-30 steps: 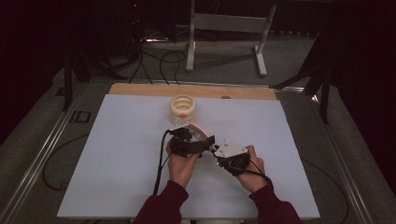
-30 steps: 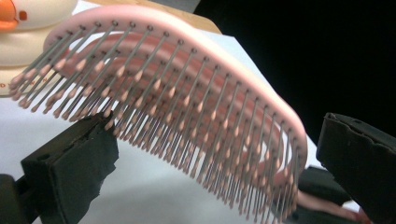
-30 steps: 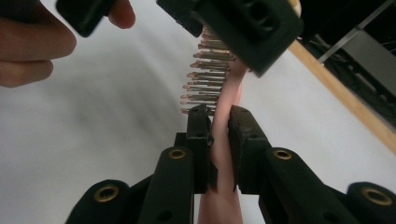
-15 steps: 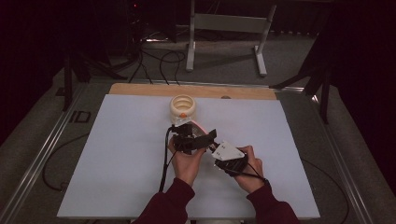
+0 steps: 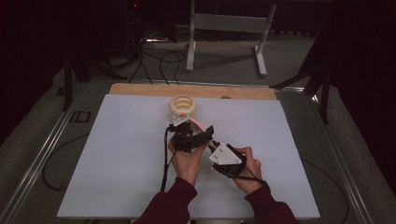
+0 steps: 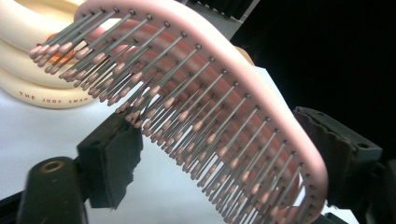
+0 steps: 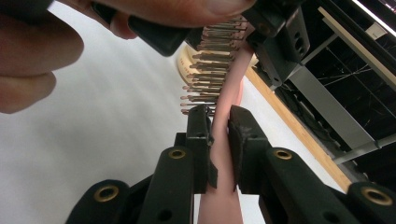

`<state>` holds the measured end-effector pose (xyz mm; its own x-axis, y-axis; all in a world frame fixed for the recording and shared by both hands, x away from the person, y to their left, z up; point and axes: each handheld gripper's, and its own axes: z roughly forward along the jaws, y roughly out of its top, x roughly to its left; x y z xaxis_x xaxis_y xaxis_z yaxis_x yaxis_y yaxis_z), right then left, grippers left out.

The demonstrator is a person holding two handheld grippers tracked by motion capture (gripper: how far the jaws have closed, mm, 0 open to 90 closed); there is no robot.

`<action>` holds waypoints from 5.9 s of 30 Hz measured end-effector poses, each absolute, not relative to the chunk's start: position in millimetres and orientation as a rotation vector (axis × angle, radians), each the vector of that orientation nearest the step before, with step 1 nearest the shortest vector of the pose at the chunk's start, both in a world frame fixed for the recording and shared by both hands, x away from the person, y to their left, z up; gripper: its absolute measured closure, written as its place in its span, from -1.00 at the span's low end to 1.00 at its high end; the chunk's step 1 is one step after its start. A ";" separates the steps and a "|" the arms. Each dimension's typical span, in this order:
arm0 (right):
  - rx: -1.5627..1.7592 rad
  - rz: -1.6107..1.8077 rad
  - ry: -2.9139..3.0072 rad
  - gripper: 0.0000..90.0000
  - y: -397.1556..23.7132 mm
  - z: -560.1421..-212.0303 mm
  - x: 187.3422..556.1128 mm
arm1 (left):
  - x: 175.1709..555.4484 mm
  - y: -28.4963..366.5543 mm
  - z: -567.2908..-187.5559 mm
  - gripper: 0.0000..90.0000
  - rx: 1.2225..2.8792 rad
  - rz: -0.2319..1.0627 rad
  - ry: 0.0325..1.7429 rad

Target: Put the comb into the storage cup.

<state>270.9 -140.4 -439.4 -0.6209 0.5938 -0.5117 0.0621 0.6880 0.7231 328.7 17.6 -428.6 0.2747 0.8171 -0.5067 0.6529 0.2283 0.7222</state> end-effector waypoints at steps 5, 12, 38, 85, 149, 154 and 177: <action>0.489 0.864 2.099 0.77 -139.4 -440.1 269.7 | 327.6 18.0 -426.5 -0.45 1.473 0.182 1.442; 0.475 0.866 2.074 0.76 -139.0 -439.7 268.7 | 324.2 18.6 -424.1 -0.29 1.443 0.168 1.435; 0.469 0.951 2.064 0.40 -131.8 -441.0 267.9 | 315.8 26.3 -420.4 0.40 1.385 0.168 1.349; 0.749 1.159 2.267 -0.70 -166.9 -449.4 278.9 | 321.7 45.9 -423.9 0.47 1.464 0.223 1.217; 1.046 1.351 2.005 -0.82 -254.2 -485.1 261.1 | 335.1 99.5 -409.1 0.47 1.538 0.332 1.097; 1.061 1.359 1.996 -0.82 -259.3 -485.7 258.4 | 337.2 104.3 -407.1 0.47 1.541 0.344 1.103; 1.132 1.383 1.909 -0.82 -285.0 -489.5 248.2 | 348.2 117.3 -395.3 0.47 1.517 0.374 1.096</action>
<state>248.2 -285.0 -489.5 -0.5150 0.8551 0.0601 0.3239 0.1293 0.9372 348.2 117.3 -395.3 0.5099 0.7926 -0.3344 0.4224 0.1079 0.9000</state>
